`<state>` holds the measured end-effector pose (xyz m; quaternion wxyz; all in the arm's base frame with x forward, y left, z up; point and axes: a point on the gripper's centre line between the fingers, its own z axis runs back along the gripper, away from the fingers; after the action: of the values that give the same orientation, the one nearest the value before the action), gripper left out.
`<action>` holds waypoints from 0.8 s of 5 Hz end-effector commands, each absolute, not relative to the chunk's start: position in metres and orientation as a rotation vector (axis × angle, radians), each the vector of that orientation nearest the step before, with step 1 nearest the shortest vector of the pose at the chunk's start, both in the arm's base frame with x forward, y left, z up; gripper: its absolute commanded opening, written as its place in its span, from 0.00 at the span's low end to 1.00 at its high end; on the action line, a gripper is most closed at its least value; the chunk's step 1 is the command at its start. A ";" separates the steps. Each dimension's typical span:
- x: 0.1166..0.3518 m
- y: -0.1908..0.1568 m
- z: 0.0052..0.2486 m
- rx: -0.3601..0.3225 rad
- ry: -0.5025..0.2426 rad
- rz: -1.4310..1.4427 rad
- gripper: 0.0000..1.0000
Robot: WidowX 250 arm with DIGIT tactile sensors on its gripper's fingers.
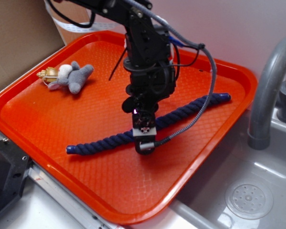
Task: Grab the blue rope.
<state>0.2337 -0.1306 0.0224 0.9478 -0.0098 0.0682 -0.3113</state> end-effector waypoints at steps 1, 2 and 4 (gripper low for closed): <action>0.229 -0.141 0.026 0.013 0.133 -0.671 0.00; 0.228 -0.142 0.027 0.028 0.145 -0.648 0.00; 0.239 -0.106 0.105 0.079 0.045 -0.369 0.00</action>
<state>0.2380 -0.1006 0.0918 0.9800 0.0443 0.0508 -0.1874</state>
